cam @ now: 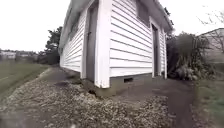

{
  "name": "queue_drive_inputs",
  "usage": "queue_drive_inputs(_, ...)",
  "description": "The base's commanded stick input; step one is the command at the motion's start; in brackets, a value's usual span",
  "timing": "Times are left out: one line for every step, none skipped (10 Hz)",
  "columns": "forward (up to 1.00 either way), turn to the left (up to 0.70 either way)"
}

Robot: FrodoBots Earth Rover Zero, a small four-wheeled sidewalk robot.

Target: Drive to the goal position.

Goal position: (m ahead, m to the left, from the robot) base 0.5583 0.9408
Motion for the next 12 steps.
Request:
queue_drive_inputs(0.70,-0.30)
queue_drive_inputs(0.70,-0.31)
queue_drive_inputs(0.70,-0.31)
queue_drive_inputs(0.70,-0.31)
queue_drive_inputs(0.70,-0.34)
queue_drive_inputs(0.70,-0.34)
queue_drive_inputs(0.70,-0.34)
queue_drive_inputs(0.70,-0.34)
queue_drive_inputs(0.70,-0.34)
queue_drive_inputs(0.70,-0.34)
queue_drive_inputs(0.70,-0.34)
queue_drive_inputs(0.70,-0.34)
